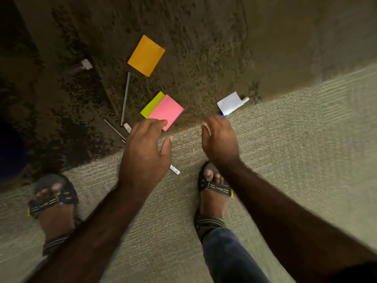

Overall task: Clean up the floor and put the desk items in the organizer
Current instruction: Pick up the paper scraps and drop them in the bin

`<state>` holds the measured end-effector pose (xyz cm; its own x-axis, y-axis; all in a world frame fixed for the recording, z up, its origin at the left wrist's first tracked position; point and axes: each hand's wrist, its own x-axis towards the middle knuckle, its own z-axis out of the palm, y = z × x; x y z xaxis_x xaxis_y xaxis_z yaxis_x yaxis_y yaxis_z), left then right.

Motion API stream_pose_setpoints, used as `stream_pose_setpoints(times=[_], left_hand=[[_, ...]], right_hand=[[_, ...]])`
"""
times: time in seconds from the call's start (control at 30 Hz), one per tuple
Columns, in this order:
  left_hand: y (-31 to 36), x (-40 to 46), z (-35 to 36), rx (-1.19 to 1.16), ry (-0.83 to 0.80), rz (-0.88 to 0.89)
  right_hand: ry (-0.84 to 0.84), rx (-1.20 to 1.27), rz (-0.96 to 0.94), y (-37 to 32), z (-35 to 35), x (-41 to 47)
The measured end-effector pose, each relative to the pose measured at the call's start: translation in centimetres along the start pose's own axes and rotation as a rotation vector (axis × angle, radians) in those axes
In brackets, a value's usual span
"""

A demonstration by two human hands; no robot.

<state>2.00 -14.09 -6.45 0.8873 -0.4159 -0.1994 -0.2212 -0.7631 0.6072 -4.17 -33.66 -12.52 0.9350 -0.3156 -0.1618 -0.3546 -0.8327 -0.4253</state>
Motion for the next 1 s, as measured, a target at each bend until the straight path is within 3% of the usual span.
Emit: stream_pose_setpoints(times=[0.23,0.4,0.6,1.0], left_hand=[[2.3,0.3,3.6,0.006,-0.083,-0.041],[3.1,-0.6,4.6,-0.025,-0.147,-0.103],[3.9,-0.5,4.6,-0.029,-0.155,-0.09],[3.4,0.9,4.2,-0.034,-0.123,-0.087]], right_hand=[[-0.046,-0.159,0.074,7.7,0.2,1.9],[-0.217,-0.257,0.038,8.9,0.5,3.3],[-0.278,-0.298,0.012,9.3,0.5,4.3],[-0.213,-0.298,0.0,9.8,0.4,4.3]])
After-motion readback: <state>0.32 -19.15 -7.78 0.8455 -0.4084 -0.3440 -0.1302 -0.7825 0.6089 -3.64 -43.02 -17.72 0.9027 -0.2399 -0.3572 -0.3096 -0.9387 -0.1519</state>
